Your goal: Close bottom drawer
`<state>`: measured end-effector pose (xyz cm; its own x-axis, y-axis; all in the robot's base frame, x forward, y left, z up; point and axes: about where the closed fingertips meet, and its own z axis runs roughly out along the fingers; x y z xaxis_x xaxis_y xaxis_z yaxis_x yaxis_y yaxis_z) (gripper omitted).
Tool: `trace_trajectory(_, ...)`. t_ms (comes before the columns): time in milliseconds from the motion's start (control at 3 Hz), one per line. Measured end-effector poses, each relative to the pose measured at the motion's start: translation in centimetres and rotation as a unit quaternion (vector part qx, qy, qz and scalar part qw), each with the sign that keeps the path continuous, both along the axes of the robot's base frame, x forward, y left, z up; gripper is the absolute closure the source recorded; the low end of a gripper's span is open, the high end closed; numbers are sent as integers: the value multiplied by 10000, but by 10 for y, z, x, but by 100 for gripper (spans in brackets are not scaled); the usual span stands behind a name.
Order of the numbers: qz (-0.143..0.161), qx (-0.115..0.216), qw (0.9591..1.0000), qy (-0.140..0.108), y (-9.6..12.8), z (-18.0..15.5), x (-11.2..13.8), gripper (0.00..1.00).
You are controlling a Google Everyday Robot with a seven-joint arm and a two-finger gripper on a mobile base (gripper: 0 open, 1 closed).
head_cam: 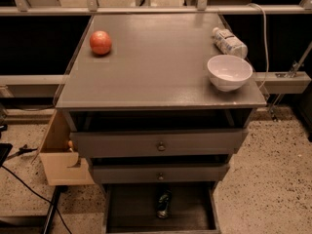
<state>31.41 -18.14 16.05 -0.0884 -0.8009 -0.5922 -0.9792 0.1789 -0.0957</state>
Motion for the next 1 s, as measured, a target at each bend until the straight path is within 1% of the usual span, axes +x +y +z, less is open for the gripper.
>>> trace_trajectory(333,2,54,9998,-183,5,-4,5,100)
trace_trajectory(1000,19,184,9972,-718,20,-9,29,100)
